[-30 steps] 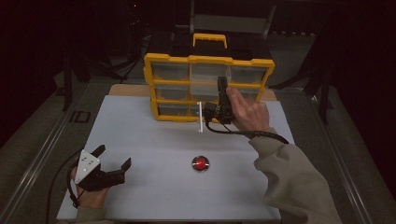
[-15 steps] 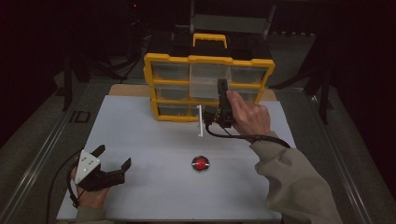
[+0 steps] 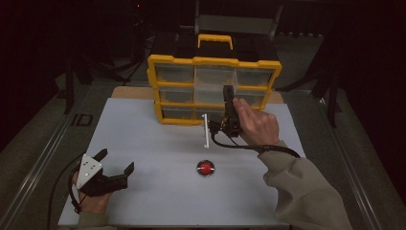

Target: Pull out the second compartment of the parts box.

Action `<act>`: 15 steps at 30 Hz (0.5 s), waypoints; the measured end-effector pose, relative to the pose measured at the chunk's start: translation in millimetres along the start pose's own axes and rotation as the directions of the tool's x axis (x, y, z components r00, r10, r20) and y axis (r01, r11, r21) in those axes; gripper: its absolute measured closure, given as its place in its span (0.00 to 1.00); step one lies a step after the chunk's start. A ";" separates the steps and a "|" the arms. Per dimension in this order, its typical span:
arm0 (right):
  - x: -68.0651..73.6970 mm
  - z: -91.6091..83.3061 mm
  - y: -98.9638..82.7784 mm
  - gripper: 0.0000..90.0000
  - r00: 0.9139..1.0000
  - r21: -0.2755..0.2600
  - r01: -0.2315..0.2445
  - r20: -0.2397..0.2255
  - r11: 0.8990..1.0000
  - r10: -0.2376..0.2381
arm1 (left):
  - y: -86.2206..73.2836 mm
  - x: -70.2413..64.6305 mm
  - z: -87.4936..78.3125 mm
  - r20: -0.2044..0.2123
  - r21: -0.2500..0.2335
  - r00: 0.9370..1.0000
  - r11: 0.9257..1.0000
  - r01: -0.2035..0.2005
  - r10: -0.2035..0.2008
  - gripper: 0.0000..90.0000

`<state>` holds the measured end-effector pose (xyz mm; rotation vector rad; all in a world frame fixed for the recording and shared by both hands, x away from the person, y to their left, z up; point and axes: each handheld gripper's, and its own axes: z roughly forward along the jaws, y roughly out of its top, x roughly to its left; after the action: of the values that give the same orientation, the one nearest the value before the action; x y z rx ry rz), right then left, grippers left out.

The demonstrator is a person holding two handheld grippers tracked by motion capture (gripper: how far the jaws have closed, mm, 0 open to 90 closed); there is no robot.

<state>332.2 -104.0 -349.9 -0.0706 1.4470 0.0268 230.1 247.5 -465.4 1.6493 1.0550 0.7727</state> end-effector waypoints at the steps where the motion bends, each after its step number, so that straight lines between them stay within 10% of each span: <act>1: 0.0 0.0 0.0 0.90 1.000 0.000 0.000 0.000 1.000 0.000 | 0.0 0.0 0.0 0.000 0.000 1.000 1.000 0.000 0.000 0.00; 15: 5.9 -4.8 -0.1 0.89 1.000 -0.003 0.006 -0.013 1.000 -0.006 | 0.0 -0.3 0.1 -0.001 0.000 1.000 1.000 0.001 -0.001 0.00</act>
<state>328.1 -104.6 -356.4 -0.0772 1.4595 0.0238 230.1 247.2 -465.4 1.6485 1.0561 0.7729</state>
